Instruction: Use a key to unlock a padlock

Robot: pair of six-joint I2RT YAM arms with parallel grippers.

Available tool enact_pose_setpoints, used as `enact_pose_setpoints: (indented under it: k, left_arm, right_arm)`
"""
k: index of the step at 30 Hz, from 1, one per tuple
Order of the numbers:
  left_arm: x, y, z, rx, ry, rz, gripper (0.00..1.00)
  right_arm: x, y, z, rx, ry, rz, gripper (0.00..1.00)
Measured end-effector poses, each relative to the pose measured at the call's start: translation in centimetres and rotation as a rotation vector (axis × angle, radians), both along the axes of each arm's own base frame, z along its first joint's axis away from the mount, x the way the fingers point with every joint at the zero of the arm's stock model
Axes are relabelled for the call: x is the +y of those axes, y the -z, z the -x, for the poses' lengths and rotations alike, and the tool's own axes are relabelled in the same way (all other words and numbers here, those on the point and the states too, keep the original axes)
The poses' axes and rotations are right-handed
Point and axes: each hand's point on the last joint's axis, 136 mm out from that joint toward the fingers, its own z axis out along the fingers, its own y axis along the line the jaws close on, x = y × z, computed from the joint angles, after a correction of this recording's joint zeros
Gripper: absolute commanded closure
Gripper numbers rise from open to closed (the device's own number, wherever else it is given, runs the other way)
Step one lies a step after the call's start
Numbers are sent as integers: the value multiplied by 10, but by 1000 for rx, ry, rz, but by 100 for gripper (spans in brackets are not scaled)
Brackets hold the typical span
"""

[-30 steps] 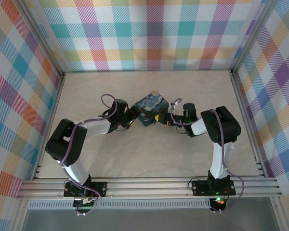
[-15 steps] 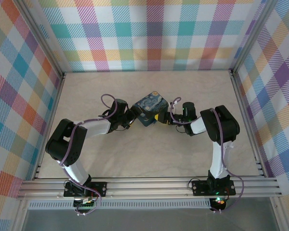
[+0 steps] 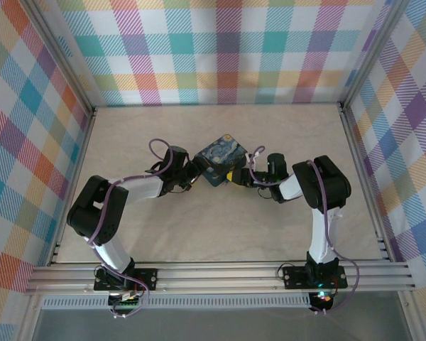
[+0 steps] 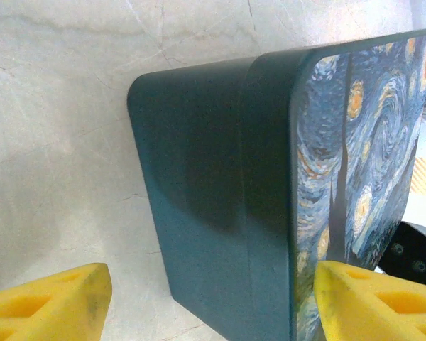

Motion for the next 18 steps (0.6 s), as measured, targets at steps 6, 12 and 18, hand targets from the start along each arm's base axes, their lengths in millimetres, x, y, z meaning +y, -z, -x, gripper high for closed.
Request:
enact_pose_setpoints:
  k: [6,12,18]
  left_arm:
    - [0,0,0,-1,2,-2,25]
    - [0,0,0,0,2,-3,25]
    - [0,0,0,-1,2,-3,25]
  right_arm:
    - [-2,5,5,13,7,5,67]
    - [-3,6,4,15,13,9,75]
    - [-4,6,2,16,23,13,70]
